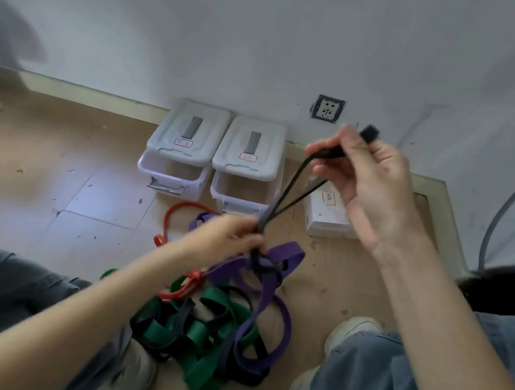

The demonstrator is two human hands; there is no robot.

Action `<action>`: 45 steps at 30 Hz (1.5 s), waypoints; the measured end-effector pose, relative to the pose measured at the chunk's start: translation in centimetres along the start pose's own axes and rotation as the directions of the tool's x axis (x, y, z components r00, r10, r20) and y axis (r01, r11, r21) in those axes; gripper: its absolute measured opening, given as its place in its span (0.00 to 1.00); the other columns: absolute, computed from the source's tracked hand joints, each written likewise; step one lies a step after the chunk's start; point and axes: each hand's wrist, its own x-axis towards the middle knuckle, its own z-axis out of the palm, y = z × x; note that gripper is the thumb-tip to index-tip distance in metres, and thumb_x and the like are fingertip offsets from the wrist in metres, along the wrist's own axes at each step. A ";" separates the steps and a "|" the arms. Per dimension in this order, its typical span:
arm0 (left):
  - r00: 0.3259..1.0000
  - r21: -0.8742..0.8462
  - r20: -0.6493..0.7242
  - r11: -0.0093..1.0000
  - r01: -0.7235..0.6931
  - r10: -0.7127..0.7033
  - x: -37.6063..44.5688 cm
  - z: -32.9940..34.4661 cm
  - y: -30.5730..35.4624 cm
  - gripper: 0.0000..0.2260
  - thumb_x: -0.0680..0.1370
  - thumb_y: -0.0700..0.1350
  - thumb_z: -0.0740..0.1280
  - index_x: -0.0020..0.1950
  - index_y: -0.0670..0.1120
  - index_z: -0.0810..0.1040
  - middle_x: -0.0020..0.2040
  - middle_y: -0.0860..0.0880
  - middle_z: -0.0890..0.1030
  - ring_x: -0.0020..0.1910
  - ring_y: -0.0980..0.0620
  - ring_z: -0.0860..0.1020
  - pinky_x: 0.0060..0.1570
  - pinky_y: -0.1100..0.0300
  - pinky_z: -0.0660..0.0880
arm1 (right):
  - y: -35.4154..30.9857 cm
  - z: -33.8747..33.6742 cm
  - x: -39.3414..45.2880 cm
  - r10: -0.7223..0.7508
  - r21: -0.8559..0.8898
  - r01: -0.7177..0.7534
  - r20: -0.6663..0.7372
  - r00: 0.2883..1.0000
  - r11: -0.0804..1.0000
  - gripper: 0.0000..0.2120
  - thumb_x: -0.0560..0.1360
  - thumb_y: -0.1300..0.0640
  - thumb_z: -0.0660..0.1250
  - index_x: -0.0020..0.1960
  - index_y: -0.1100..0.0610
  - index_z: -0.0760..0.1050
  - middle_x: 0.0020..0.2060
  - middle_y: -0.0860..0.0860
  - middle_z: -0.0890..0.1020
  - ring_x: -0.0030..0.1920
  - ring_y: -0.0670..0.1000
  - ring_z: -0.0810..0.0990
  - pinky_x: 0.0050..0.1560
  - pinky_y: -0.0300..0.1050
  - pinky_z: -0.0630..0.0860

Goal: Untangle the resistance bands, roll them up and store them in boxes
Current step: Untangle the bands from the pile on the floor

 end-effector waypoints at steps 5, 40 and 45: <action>0.956 -0.238 -0.219 0.939 -0.248 0.196 -0.4 -5.5 7.2 0.05 0.76 0.44 0.65 0.43 0.46 0.80 0.42 0.48 0.85 0.41 0.52 0.84 0.39 0.65 0.79 | 0.9 -2.6 0.2 0.337 -0.418 -0.215 0.241 0.910 0.882 0.28 0.69 0.42 0.66 0.65 0.54 0.70 0.59 0.49 0.78 0.52 0.48 0.81 0.52 0.44 0.80; 0.919 -0.525 -0.346 0.772 -0.358 0.190 -1.2 -7.9 7.4 0.07 0.72 0.40 0.66 0.39 0.46 0.84 0.38 0.49 0.83 0.42 0.52 0.81 0.49 0.59 0.78 | 4.2 -4.5 1.2 0.043 -0.768 -0.297 -0.332 0.942 0.567 0.11 0.75 0.58 0.68 0.34 0.58 0.76 0.23 0.50 0.79 0.24 0.50 0.77 0.28 0.45 0.75; 0.984 -0.194 -0.134 0.970 -0.144 0.120 -1.1 -4.8 6.7 0.18 0.80 0.50 0.58 0.38 0.44 0.81 0.27 0.51 0.69 0.28 0.55 0.67 0.36 0.64 0.67 | 5.0 -3.8 0.2 0.407 -0.988 -0.054 0.010 0.913 0.146 0.30 0.69 0.48 0.73 0.68 0.47 0.66 0.63 0.48 0.75 0.53 0.49 0.78 0.47 0.42 0.76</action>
